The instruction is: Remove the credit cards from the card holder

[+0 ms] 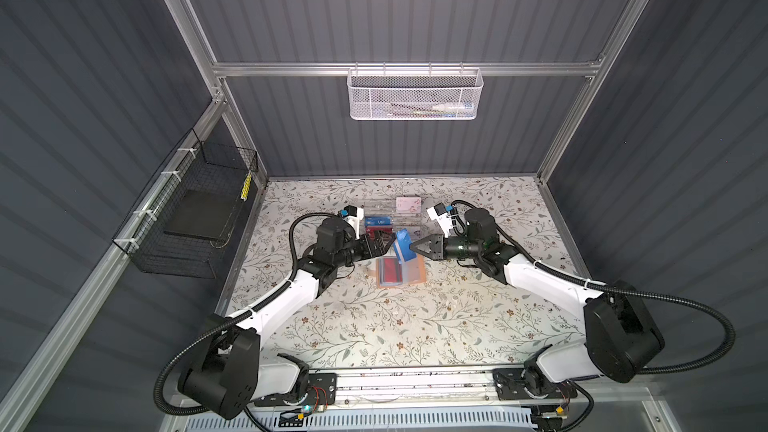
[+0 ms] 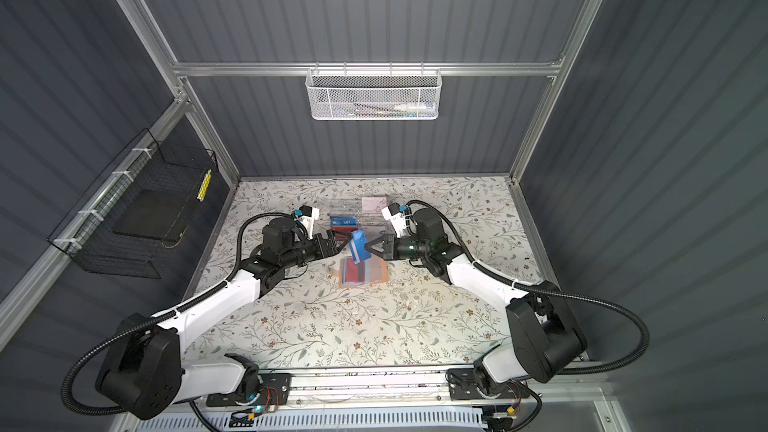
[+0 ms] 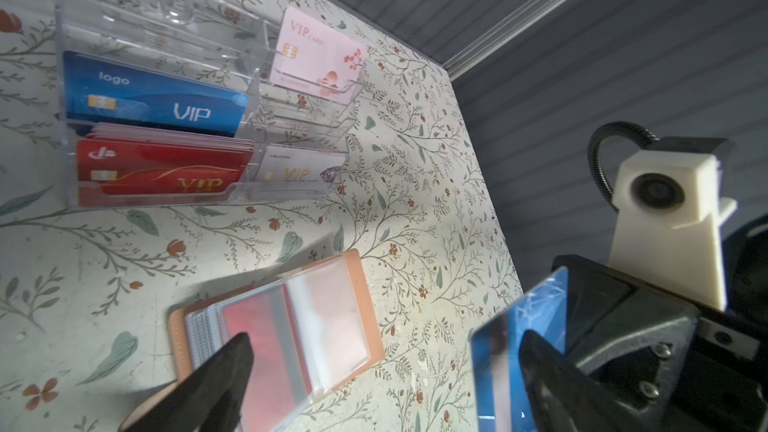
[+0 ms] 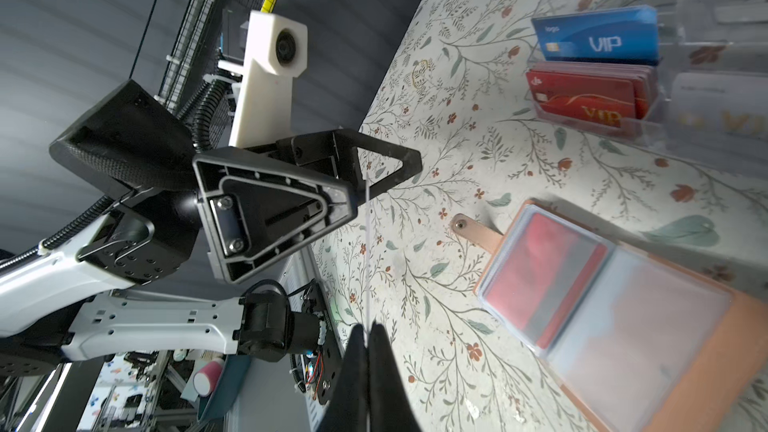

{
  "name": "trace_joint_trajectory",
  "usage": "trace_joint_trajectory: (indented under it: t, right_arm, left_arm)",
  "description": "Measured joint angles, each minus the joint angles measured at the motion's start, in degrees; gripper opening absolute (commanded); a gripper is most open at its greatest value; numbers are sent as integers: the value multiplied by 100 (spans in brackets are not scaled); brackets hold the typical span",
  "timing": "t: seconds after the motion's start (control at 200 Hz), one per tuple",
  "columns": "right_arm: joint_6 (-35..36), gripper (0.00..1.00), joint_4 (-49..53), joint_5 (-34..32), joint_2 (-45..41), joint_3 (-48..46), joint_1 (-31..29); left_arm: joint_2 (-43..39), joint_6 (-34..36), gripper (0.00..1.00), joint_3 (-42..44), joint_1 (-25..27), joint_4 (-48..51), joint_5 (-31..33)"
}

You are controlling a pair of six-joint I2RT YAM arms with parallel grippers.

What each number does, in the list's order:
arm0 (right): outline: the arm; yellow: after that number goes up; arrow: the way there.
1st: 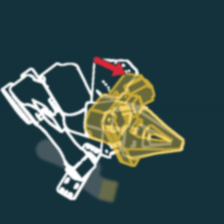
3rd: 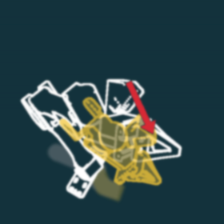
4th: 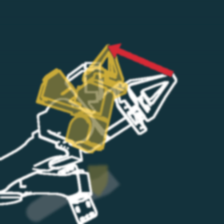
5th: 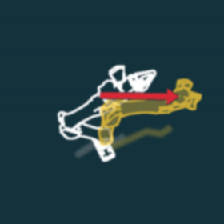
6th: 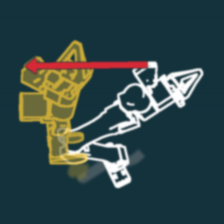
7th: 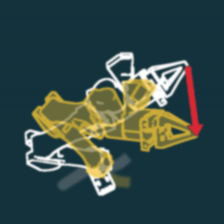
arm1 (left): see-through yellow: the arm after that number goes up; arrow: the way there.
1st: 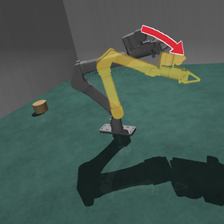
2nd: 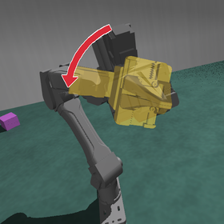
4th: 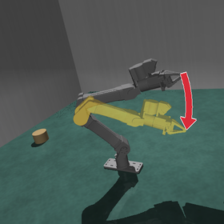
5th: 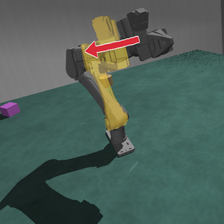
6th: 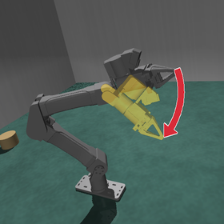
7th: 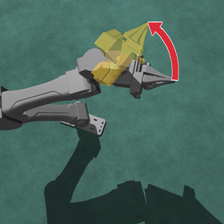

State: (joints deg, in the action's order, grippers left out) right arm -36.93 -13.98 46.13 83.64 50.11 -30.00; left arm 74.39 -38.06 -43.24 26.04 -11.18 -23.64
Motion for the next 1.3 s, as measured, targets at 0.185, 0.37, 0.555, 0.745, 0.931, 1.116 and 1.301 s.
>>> trace_joint_trajectory:
  t: [0.185,0.37,0.555,0.745,0.931,1.116,1.301]
  right_arm:
    - [149,0,264,374,382,234,2]
    - [131,0,297,562,632,363,103]
    - [-35,0,-13,682,815,400,221]
    - [-321,0,-494,826,957,400,262]
    - [-660,0,-997,949,1113,396,361]
    - [-1051,0,-1620,1080,1235,317,492]
    - [-1333,0,-2041,1217,1388,267,549]
  left_arm:
    - [-61,13,93,103,0,-485,-317]
    - [-11,-2,92,153,0,-782,-520]
    - [256,-101,87,153,0,-1128,-671]
    - [516,-280,78,175,0,-1471,-774]
    - [542,-435,66,175,0,-1735,-813]
    - [706,-573,53,175,0,-2065,-887]
    - [881,-675,45,175,15,-2168,-931]
